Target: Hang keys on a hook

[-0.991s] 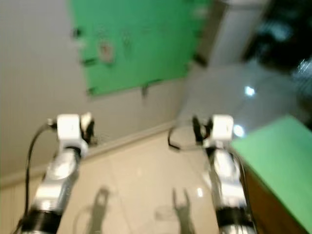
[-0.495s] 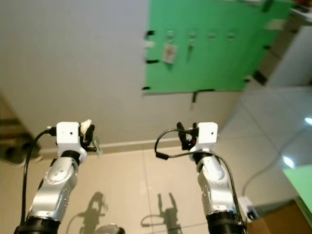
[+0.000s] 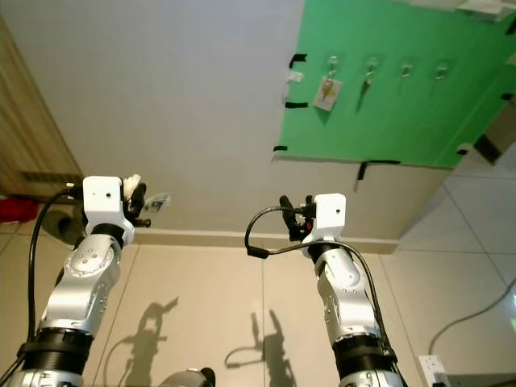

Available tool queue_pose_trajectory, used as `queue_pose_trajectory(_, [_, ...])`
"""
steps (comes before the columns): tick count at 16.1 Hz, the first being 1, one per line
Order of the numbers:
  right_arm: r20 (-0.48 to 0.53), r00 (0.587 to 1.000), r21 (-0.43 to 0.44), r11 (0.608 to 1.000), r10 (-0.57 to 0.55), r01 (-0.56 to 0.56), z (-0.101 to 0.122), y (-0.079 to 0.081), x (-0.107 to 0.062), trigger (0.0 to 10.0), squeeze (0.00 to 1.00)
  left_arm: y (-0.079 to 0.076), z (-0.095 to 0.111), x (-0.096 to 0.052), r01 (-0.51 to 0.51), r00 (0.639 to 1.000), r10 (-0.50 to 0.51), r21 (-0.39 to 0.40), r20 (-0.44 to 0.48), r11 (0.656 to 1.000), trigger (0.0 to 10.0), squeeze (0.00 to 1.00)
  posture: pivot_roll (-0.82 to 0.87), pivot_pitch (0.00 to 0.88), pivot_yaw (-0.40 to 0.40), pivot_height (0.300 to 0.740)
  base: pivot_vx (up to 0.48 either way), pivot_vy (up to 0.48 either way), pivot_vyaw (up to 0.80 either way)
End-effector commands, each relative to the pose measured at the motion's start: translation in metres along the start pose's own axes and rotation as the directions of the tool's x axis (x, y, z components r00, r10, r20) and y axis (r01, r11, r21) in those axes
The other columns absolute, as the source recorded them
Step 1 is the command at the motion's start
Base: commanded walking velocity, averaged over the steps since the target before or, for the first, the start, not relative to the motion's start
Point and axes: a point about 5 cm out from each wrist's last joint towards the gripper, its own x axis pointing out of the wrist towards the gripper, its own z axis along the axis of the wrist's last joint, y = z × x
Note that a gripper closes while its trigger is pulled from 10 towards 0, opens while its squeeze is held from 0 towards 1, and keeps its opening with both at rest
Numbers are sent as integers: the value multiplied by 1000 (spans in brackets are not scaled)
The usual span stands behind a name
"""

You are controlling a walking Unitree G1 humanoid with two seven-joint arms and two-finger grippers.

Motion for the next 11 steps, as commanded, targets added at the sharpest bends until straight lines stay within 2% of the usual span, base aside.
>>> queue_pose_trajectory(1, [16,1000,-17,1000,-12,12,4,-5,3,10000,306,-1,4,5,11,1000,-11,22,-2,1000,10000,0,77,0,-9,740,0,0,506])
queue_pose_trajectory(3, [37,999,-8,1000,-16,16,9,-2,5,10000,318,1,3,7,32,999,-32,14,-10,999,10000,0,64,0,-7,740,0,0,513])
queue_pose_trajectory(5, [35,999,-42,999,-3,4,10,4,5,10000,302,-6,4,9,76,997,-76,-18,-5,997,10000,0,54,0,-9,740,0,0,506])
queue_pose_trajectory(6, [7,999,-44,998,34,-34,12,7,6,10000,0,-16,23,16,214,975,-215,26,54,976,10000,0,49,0,-13,740,0,0,0])
queue_pose_trajectory(8, [12,986,-68,984,166,-165,25,10,4,10000,0,-7,57,28,364,919,-380,150,102,919,10000,0,38,0,-8,740,0,0,0])
queue_pose_trajectory(9, [10,981,-74,978,194,-193,28,11,3,10000,0,-4,65,30,386,906,-409,178,113,905,10000,0,36,0,-6,740,0,0,0])
queue_pose_trajectory(10, [3,968,-117,962,249,-247,38,9,2,10000,0,5,83,32,428,866,-474,255,158,867,10000,0,31,0,-5,740,0,0,0])
queue_pose_trajectory(11, [18,960,-138,952,279,-274,53,5,4,10000,0,18,101,35,445,841,-503,272,201,853,10000,0,30,0,-8,740,0,0,0])
